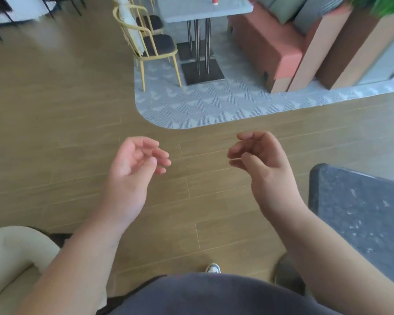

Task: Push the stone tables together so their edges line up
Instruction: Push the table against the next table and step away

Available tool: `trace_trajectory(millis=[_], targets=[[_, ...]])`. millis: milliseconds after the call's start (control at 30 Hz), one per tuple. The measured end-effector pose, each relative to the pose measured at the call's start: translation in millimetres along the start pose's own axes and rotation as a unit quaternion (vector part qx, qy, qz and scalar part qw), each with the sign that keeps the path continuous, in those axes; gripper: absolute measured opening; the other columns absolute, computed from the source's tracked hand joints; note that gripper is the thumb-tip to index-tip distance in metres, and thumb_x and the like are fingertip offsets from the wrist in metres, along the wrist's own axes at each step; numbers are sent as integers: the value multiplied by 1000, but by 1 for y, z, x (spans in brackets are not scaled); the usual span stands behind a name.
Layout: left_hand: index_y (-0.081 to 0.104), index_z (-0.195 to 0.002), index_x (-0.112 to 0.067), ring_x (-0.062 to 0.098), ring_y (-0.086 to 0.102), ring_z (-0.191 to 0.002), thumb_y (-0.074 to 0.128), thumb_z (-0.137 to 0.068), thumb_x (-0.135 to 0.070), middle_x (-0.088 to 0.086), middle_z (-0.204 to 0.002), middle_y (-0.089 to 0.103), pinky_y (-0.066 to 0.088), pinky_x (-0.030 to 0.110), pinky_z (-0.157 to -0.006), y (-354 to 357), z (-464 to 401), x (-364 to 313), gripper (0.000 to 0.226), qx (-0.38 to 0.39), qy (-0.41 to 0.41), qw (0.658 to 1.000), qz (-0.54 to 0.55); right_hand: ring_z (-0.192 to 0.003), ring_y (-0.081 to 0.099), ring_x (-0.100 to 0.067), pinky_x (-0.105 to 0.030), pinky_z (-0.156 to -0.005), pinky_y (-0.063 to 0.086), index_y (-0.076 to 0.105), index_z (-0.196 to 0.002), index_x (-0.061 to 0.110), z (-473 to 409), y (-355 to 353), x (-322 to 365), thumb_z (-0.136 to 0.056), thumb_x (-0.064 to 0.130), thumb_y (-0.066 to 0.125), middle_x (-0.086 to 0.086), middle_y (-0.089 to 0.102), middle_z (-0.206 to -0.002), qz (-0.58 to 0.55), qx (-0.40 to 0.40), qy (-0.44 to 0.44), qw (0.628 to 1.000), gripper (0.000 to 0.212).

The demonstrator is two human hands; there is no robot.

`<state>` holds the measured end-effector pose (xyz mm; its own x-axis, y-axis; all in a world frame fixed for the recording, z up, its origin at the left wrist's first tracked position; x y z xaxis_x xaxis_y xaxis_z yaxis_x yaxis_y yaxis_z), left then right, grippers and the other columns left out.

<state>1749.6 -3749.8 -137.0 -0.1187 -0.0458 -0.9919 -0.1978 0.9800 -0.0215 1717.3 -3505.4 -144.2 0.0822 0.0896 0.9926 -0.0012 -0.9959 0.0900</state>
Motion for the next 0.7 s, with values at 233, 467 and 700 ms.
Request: trace_trajectory(millis=[233, 467, 700], targets=[[59, -107, -16, 21, 70, -87, 47, -91, -3, 0, -91, 72, 58, 31, -79, 42, -108, 22, 24, 65, 21, 996, 51, -95, 66, -25, -40, -88, 57, 59, -109, 16, -79, -15, 8, -84, -3, 40, -4, 68, -93, 24, -34, -33, 999, 37], [62, -107, -24, 23, 71, -91, 48, -92, -4, 4, -96, 72, 56, 28, -79, 87, -253, 51, 28, 156, 35, 985, 69, -87, 64, -21, -36, -84, 54, 61, -108, 22, -190, -20, -9, -83, 0, 41, 1, 67, -90, 64, -119, -38, 990, 39], [60, -109, -21, 23, 71, -93, 48, -93, -5, 4, -98, 71, 58, 34, -84, 132, -394, 47, 25, 252, 42, 965, 62, -86, 64, -22, -37, -83, 54, 62, -107, 22, -306, -16, -5, -83, 0, 41, 3, 67, -89, 75, -194, -46, 977, 39]])
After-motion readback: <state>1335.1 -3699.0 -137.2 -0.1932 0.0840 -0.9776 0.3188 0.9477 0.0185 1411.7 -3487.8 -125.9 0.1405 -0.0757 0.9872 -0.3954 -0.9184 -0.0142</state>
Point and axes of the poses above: each hand's wrist, its own z-axis away from the middle knuckle, its own y-axis out of the palm, x = y × z, the point moved 10 cm from there along -z, towards the middle knuckle
